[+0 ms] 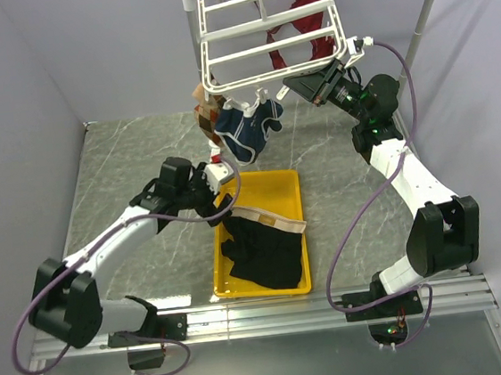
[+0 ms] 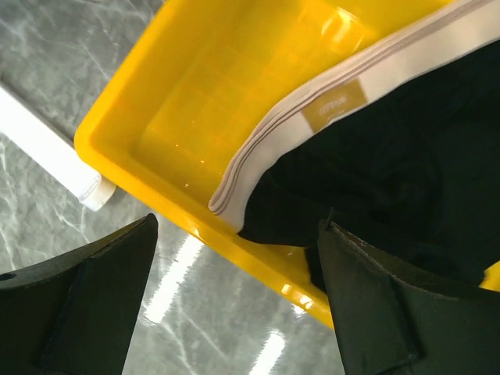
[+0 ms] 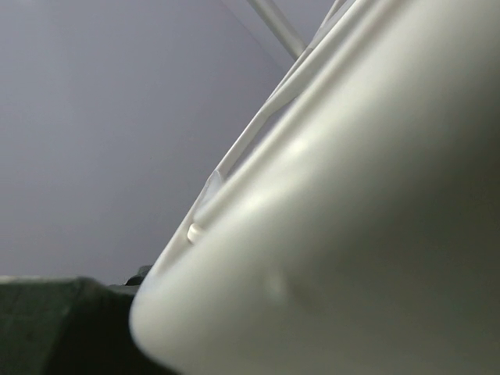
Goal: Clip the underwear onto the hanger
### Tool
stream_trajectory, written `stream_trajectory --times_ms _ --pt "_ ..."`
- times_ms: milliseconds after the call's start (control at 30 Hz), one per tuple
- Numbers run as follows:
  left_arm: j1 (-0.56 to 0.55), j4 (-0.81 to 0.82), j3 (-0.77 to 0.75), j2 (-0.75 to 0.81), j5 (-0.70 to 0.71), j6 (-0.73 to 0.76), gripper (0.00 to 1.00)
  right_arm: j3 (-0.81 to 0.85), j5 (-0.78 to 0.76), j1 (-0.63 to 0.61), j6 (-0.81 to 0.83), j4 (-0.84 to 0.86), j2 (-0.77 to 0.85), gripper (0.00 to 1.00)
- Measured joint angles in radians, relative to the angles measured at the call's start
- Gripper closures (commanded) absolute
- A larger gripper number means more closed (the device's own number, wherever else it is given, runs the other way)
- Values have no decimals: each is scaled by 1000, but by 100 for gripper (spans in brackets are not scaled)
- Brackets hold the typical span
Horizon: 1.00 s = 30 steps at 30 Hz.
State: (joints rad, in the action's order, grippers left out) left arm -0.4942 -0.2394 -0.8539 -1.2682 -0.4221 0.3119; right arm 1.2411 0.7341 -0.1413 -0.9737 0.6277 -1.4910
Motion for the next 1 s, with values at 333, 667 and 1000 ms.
stream_trajectory --times_ms 333,667,1000 --pt "0 -72 -145 -212 -18 284 14 3 1 0 2 -2 0 100" --pt "-3 -242 -331 -381 -65 484 17 4 2 0 3 -3 -3 100" --pt "-37 -337 -385 -499 -53 543 21 5 4 0 3 -2 -4 100"
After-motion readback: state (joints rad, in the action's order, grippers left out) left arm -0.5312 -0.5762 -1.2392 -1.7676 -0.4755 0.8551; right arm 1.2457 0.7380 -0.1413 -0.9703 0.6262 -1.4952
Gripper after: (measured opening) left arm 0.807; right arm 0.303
